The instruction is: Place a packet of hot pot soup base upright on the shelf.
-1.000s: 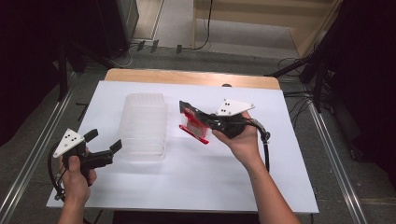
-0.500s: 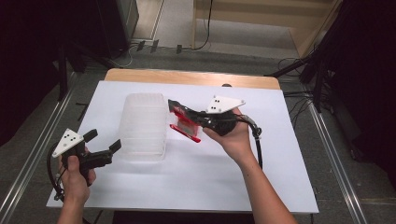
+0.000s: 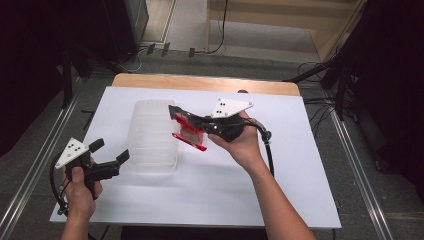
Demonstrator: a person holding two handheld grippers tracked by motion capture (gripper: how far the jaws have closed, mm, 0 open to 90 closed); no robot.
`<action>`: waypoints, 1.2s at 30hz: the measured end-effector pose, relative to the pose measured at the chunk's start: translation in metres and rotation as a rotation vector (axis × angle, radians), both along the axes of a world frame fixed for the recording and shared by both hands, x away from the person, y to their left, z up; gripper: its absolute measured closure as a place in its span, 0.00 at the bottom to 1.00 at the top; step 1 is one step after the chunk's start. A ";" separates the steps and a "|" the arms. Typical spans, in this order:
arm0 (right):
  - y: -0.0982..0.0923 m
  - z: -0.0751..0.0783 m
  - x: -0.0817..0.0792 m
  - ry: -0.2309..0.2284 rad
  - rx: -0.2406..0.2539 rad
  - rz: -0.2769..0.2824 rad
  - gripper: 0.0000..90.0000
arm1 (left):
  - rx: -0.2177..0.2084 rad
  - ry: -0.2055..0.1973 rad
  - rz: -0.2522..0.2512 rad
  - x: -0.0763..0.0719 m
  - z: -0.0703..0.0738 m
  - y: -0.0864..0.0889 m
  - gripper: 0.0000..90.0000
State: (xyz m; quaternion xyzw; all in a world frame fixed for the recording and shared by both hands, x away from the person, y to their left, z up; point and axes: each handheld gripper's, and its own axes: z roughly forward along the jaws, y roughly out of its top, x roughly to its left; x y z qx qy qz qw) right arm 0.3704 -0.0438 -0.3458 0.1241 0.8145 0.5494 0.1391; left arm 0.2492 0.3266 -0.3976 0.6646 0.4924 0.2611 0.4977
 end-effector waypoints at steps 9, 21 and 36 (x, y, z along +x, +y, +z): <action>0.015 0.004 0.004 -0.002 -0.002 0.048 1.00 | -0.001 0.000 0.002 0.000 0.000 0.000 0.03; 0.040 0.007 0.008 0.000 -0.001 0.106 1.00 | -0.020 0.004 0.011 0.000 -0.001 0.004 0.03; 0.073 0.007 0.012 0.010 -0.017 0.184 1.00 | -0.020 0.003 -0.001 -0.001 0.000 0.005 0.03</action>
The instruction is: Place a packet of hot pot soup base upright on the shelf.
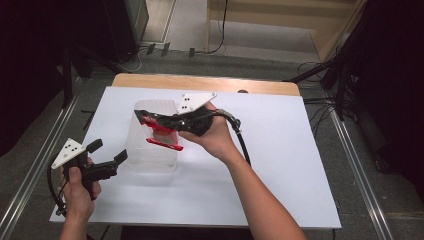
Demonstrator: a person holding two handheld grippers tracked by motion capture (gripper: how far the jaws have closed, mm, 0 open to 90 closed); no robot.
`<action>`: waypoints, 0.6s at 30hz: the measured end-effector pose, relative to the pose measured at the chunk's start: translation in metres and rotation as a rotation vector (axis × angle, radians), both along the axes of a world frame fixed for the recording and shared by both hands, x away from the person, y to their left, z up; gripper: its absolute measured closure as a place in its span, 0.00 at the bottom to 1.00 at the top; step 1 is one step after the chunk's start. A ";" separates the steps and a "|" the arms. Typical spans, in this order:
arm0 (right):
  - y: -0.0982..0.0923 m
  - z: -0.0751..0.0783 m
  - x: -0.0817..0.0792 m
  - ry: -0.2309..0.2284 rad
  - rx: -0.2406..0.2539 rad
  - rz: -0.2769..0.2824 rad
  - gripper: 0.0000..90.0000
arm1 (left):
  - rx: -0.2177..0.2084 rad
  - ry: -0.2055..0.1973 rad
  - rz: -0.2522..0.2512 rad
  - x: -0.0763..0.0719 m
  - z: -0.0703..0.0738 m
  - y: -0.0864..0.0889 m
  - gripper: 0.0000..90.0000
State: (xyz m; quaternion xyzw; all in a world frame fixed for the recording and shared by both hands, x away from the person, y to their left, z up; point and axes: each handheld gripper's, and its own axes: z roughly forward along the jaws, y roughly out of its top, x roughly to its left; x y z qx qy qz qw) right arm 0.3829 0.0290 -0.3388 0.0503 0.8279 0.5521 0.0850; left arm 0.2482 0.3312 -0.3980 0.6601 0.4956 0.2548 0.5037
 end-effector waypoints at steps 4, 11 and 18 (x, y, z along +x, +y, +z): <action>0.006 -0.001 0.003 0.009 0.012 0.013 1.00 | -0.001 0.001 -0.005 0.000 0.000 -0.001 0.03; 0.016 -0.001 0.009 0.021 -0.007 0.046 1.00 | -0.002 -0.001 -0.001 0.000 0.000 0.000 0.03; 0.026 -0.005 0.012 0.028 -0.010 0.068 1.00 | -0.005 -0.001 -0.003 0.000 0.000 0.000 0.03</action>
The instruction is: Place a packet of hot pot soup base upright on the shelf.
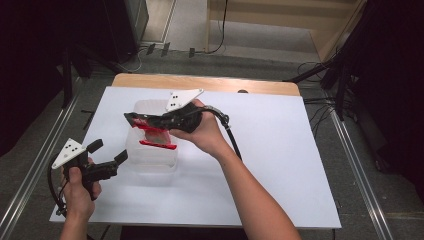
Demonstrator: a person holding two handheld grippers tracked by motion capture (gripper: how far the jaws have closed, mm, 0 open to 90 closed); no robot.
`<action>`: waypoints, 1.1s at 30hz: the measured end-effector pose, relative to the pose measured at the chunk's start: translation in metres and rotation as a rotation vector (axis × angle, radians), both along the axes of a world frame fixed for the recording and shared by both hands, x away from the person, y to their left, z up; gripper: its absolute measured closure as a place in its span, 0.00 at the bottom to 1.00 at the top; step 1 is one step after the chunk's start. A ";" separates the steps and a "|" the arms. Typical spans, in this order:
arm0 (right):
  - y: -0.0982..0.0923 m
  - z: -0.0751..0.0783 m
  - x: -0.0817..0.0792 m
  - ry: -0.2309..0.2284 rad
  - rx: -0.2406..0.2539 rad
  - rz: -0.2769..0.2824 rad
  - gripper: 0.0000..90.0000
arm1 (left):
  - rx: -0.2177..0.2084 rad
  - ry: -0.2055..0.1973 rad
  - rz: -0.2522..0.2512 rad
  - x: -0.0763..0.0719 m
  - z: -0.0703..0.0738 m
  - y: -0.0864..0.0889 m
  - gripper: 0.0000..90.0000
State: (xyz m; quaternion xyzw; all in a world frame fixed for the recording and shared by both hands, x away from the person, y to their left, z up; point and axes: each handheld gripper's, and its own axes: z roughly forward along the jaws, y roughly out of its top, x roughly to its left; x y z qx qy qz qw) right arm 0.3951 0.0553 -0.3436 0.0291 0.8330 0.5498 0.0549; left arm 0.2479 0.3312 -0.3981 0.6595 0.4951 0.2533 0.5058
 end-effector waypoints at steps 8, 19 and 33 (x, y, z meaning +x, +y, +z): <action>0.008 -0.005 0.004 0.002 0.017 -0.002 1.00 | 0.000 0.002 0.000 0.000 0.000 0.000 0.03; 0.009 -0.011 0.005 0.027 0.028 -0.016 0.96 | 0.000 0.001 0.003 0.000 -0.001 0.000 0.03; -0.026 -0.020 0.006 0.123 0.107 -0.152 0.57 | 0.003 0.002 -0.001 0.000 -0.001 -0.001 0.03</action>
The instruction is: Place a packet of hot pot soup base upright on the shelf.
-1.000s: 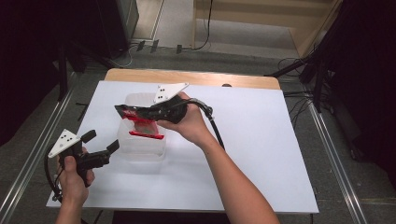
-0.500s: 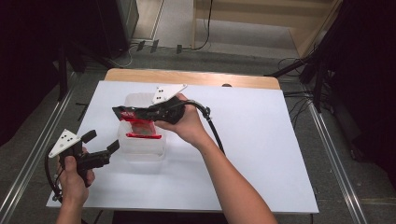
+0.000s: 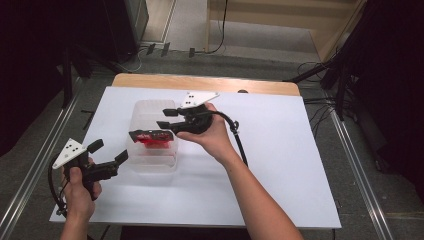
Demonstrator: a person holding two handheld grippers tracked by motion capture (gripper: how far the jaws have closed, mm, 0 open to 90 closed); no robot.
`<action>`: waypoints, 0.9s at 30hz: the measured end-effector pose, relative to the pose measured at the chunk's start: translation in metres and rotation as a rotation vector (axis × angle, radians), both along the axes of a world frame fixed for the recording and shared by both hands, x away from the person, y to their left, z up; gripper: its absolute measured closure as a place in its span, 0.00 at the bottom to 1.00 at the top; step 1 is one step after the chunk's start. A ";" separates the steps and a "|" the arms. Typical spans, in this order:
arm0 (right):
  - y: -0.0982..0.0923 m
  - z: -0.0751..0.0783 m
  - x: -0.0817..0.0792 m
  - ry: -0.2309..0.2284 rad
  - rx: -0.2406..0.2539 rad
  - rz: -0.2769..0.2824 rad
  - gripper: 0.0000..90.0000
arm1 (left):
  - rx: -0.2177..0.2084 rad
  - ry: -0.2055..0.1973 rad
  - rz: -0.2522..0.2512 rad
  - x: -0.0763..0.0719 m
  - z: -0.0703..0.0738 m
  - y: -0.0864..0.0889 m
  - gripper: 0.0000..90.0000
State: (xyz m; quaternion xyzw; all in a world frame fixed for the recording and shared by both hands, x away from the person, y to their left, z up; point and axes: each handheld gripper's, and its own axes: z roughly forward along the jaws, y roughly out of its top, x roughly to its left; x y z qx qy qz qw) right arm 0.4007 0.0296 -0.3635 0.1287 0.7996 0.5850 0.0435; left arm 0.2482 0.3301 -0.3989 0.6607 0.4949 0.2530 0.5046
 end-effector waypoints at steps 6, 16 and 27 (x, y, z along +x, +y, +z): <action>-0.029 -0.003 -0.005 0.023 -0.012 -0.089 0.46 | 0.002 0.000 -0.002 0.000 0.000 -0.002 0.03; -0.077 -0.011 -0.013 0.044 -0.012 -0.218 0.36 | 0.007 0.005 -0.009 0.001 -0.001 -0.005 0.03; -0.128 -0.019 -0.027 0.058 0.018 -0.308 0.32 | 0.002 0.006 -0.009 0.000 0.000 -0.005 0.03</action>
